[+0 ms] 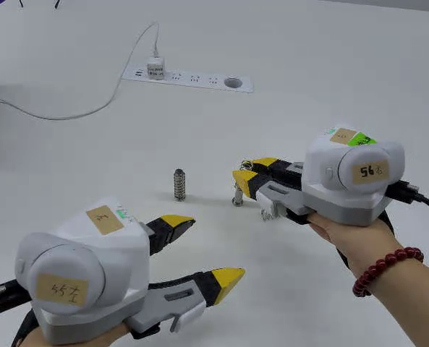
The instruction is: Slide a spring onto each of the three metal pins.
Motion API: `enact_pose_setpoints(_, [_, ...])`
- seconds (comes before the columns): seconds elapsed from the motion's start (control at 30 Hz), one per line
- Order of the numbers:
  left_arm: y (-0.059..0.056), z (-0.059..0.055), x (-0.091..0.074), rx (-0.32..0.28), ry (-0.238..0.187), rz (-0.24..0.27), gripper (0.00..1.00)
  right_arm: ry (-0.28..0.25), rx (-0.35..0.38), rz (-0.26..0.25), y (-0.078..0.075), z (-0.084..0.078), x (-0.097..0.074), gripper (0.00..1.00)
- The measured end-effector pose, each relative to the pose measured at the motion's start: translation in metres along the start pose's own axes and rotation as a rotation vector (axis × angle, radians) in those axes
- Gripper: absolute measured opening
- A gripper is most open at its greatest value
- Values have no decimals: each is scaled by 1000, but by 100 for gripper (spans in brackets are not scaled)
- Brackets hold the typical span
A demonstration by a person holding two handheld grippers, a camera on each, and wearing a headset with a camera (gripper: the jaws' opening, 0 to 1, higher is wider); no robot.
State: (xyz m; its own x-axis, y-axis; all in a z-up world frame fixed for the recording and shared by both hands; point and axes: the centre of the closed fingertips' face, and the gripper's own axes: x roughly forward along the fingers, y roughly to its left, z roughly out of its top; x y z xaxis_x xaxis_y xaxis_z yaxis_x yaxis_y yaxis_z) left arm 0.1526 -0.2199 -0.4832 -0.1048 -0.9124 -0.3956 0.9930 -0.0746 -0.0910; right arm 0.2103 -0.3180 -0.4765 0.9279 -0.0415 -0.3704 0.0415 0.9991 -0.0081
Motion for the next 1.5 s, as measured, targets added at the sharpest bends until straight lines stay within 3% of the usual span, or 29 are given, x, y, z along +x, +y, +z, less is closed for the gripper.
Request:
enact_pose_setpoints(1.07, [3,0,-1,-7,0,11,52,105,10,9,4,-32,10,12])
enact_pose_setpoints(1.33, [3,-1,-1,-5,4,15,52,107,29,2,3,-32,11,12])
enact_pose_setpoints(1.5, [3,-1,-1,-4,2,15,52,112,45,3,5,-32,9,19])
